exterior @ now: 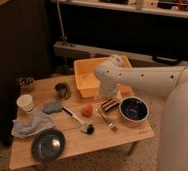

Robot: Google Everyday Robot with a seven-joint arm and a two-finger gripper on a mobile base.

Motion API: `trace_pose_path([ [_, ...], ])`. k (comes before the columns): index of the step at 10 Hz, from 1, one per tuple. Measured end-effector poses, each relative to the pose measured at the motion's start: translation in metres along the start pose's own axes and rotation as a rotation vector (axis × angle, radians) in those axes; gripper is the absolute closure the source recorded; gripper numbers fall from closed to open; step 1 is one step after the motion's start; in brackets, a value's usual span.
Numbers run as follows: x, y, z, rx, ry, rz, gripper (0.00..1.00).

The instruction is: Place sponge in purple bowl

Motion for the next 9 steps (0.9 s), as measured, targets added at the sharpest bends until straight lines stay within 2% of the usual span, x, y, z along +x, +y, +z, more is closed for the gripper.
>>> trace_pose_path([
  [7,0.0004,-0.0002,-0.0004,0.003,-0.002,-0.004,0.20],
  [9,0.0023,0.0028,-0.0060,0.030,-0.030,-0.038,0.20],
])
